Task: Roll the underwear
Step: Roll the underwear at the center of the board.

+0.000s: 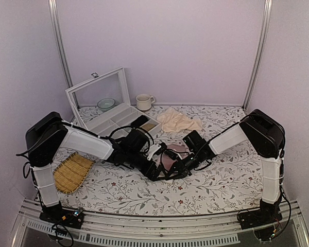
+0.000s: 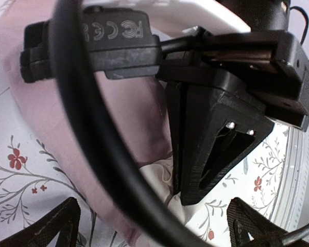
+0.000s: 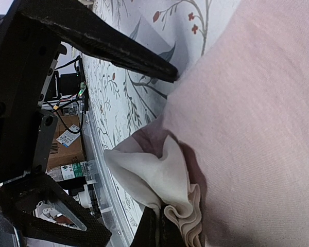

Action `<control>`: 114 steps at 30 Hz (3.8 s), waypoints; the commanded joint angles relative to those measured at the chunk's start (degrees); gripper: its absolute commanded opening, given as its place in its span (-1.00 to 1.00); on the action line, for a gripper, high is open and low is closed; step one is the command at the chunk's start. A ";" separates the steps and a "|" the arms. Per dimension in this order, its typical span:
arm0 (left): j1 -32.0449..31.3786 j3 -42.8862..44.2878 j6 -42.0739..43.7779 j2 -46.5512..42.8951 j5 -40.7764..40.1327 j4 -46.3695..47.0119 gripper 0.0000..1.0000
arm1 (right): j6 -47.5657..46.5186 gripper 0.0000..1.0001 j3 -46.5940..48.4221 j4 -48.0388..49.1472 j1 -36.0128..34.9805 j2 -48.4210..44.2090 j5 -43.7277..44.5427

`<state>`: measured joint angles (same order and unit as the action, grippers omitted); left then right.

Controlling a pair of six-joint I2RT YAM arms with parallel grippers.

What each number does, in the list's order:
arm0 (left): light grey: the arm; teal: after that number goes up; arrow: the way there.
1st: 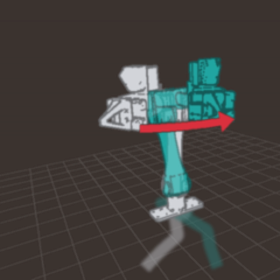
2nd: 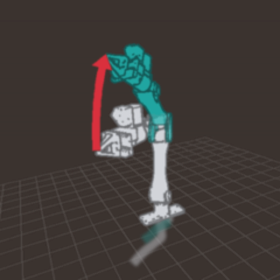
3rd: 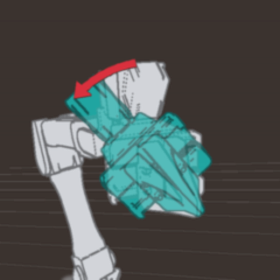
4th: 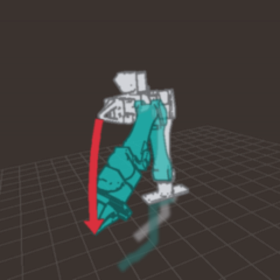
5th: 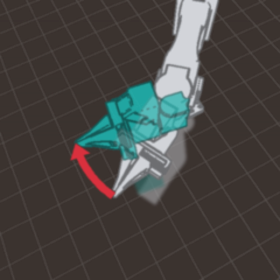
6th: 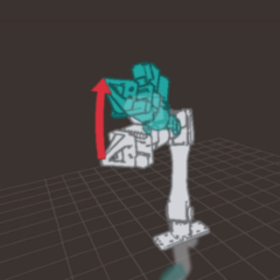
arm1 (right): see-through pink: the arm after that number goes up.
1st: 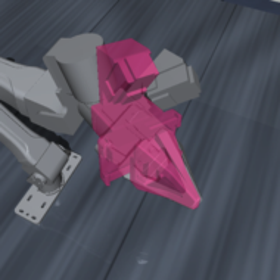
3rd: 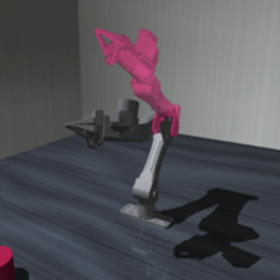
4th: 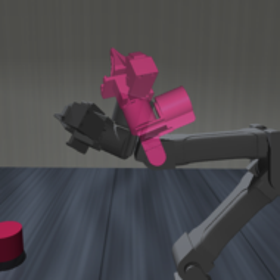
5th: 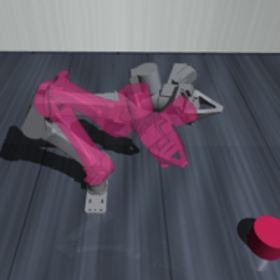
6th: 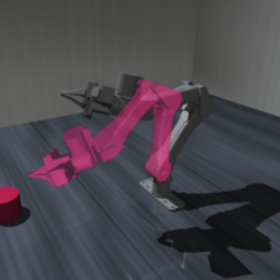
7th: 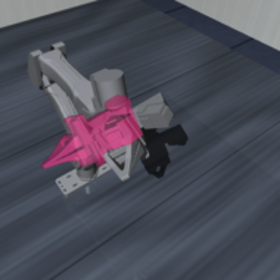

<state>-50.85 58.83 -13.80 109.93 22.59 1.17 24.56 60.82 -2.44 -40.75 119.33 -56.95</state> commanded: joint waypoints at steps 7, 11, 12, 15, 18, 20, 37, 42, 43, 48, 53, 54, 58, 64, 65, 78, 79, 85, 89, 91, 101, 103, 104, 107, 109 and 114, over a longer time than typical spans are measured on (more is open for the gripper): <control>1.09 -2.12 -1.30 0.36 -0.88 -3.10 -0.03 | -1.00 -1.00 0.12 -2.70 0.41 4.85 4.25; 1.02 -2.44 -1.29 0.11 -0.63 -3.02 0.03 | -0.92 -1.00 0.27 -2.73 0.43 4.86 4.32; 0.95 -2.33 -1.30 0.19 -0.56 -3.02 0.04 | -0.91 -1.00 0.26 -2.66 0.41 4.82 4.33; 0.97 -2.08 -1.36 0.49 -0.76 -3.06 -0.03 | -1.00 -1.00 0.26 -2.64 0.45 4.98 4.35; 1.02 -1.53 -1.18 1.08 -0.55 -3.50 -0.45 | -0.97 -1.00 0.18 -2.77 0.42 4.88 4.60; 1.02 -1.14 -1.17 1.48 -0.52 -3.96 -0.59 | -1.04 -1.00 0.13 -2.84 0.43 4.80 4.63; 0.88 0.72 -1.73 2.13 -0.74 -6.36 -0.97 | -3.26 -1.00 -0.10 -4.74 0.41 2.72 7.51; 1.28 0.78 -2.82 1.34 -1.19 -6.61 -0.16 | -3.46 -1.00 -0.16 -4.90 0.37 2.56 8.23; 1.62 0.81 -3.25 0.81 -1.28 -6.74 -0.10 | -3.51 -1.00 -0.17 -4.97 0.33 2.44 8.64; 4.91 0.24 -5.43 -3.36 -0.51 -6.88 0.18 | -4.20 -1.00 -0.35 -5.55 -0.20 1.61 10.67; 7.72 -0.29 -7.35 -5.31 3.77 -5.37 0.13 | -4.39 -1.00 -0.25 -5.66 -0.34 1.92 10.97; 7.69 -0.34 -7.26 -5.26 4.43 -5.08 0.10 | -4.42 -1.00 -0.27 -5.66 -0.36 2.04 10.98; 6.98 -1.57 -5.64 -4.75 7.85 -2.82 -0.01 | -4.34 -1.00 -0.14 -5.60 -0.44 2.27 10.56; 4.96 -1.88 -1.69 -3.09 11.08 -3.69 0.01 | -4.12 -1.00 0.03 -5.62 -0.35 2.97 10.21; 4.63 -1.75 -1.45 -2.66 10.69 -4.02 0.02 | -4.08 -1.00 0.04 -5.58 -0.43 3.01 10.19; 1.54 2.00 -0.22 2.22 6.51 -7.31 0.03 | -4.21 -1.00 0.47 -6.12 -0.37 2.84 10.02; 1.54 2.14 -0.18 2.17 5.89 -7.55 0.03 | -4.25 -1.00 0.42 -6.10 -0.41 2.88 10.01; 1.54 3.44 -0.76 5.27 3.92 -8.39 -0.35 | -4.24 -1.00 0.17 -5.93 -0.38 2.81 10.01; 1.45 3.32 -0.86 5.43 3.89 -8.79 -0.64 | -4.17 -1.00 -0.18 -5.78 -0.38 2.64 10.16; 1.44 3.23 -0.87 5.39 3.78 -9.04 -0.86 | -4.17 -1.00 -0.37 -5.76 -0.42 2.57 10.27; 1.42 3.57 -1.50 5.37 3.31 -11.08 -1.00 | -4.68 -0.81 -0.70 -5.84 -0.38 -0.37 12.92; 1.45 3.62 -1.78 5.38 3.34 -11.38 -1.00 | -4.86 -0.70 -0.93 -5.82 -0.39 -1.75 14.06; 1.43 3.72 -1.95 5.45 3.35 -11.54 -1.00 | -4.93 -0.63 -1.04 -5.97 -0.37 -2.49 14.82; 1.38 3.88 -2.27 5.52 3.33 -12.00 -1.00 | -4.89 -0.55 -2.01 -4.71 -0.39 -5.78 17.48; 1.37 3.89 -2.34 5.57 3.40 -12.14 -1.00 | -4.42 -0.52 -2.99 -3.58 -0.46 -8.75 19.98; 1.36 3.96 -2.46 5.30 3.51 -12.54 -1.00 | -3.67 -0.49 -6.22 -1.68 -0.42 -15.11 26.32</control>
<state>-48.99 62.89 -16.08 113.67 27.90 -6.13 21.34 58.11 -3.75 -41.87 112.27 -44.49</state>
